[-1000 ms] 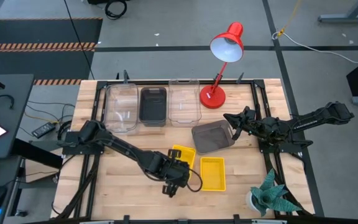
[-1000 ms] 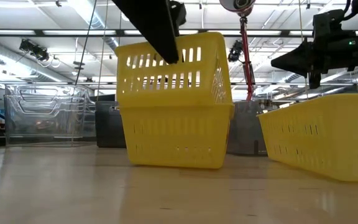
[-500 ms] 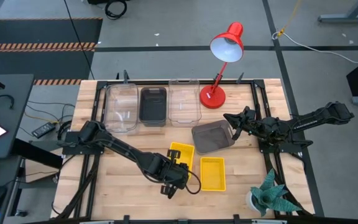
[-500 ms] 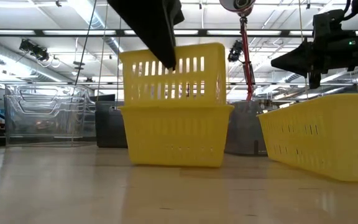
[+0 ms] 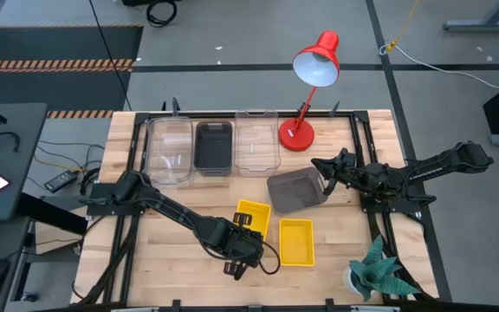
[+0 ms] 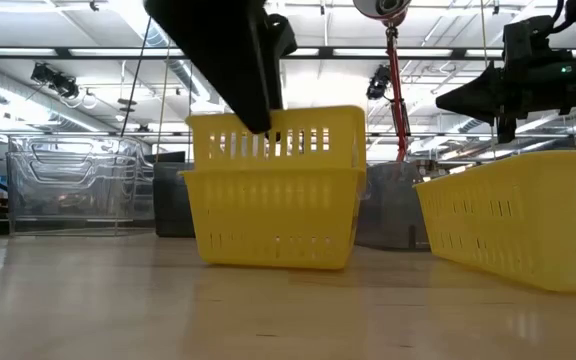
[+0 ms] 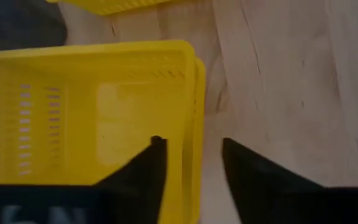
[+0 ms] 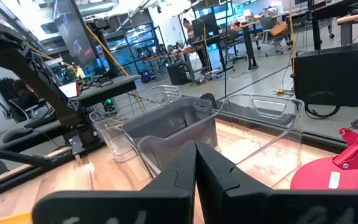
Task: Stack baskets by color
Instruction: Stack the right yellow bin on top of the left yellow bin
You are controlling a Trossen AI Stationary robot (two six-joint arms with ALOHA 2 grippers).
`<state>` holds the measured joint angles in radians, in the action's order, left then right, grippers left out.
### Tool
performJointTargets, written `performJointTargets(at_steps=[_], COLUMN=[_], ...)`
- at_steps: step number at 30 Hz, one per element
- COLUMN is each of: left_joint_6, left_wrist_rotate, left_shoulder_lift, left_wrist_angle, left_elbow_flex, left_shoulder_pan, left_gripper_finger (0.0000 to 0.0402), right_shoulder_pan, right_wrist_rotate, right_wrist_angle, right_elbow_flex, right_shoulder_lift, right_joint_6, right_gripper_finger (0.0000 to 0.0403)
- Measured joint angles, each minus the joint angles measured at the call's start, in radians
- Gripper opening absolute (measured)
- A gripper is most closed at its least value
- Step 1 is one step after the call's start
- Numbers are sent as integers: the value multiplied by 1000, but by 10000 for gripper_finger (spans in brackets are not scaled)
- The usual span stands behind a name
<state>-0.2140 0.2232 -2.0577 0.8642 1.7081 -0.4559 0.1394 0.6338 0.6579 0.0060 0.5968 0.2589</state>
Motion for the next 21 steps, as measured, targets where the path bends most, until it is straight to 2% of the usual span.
performJointTargets(at_steps=[5, 9, 14, 21], left_joint_6=[41, 98, 118, 53], left_wrist_rotate=[13, 36, 38, 49], left_shoulder_lift=[31, 38, 18, -30], left_wrist_angle=[-75, -210, -334, -472], left_elbow_flex=[0, 0, 1, 0], left_shoulder_pan=[6, 5, -1, -10], left_gripper_finger=[246, 277, 280, 261], right_shoulder_pan=[0, 0, 0, 0], right_wrist_rotate=[0, 0, 0, 0], right_wrist_angle=[0, 0, 0, 1], right_elbow_flex=[0, 0, 0, 0], right_shoulder_lift=[0, 0, 0, 0], right_joint_6=[0, 0, 0, 0], right_gripper_finger=[13, 13, 13, 13])
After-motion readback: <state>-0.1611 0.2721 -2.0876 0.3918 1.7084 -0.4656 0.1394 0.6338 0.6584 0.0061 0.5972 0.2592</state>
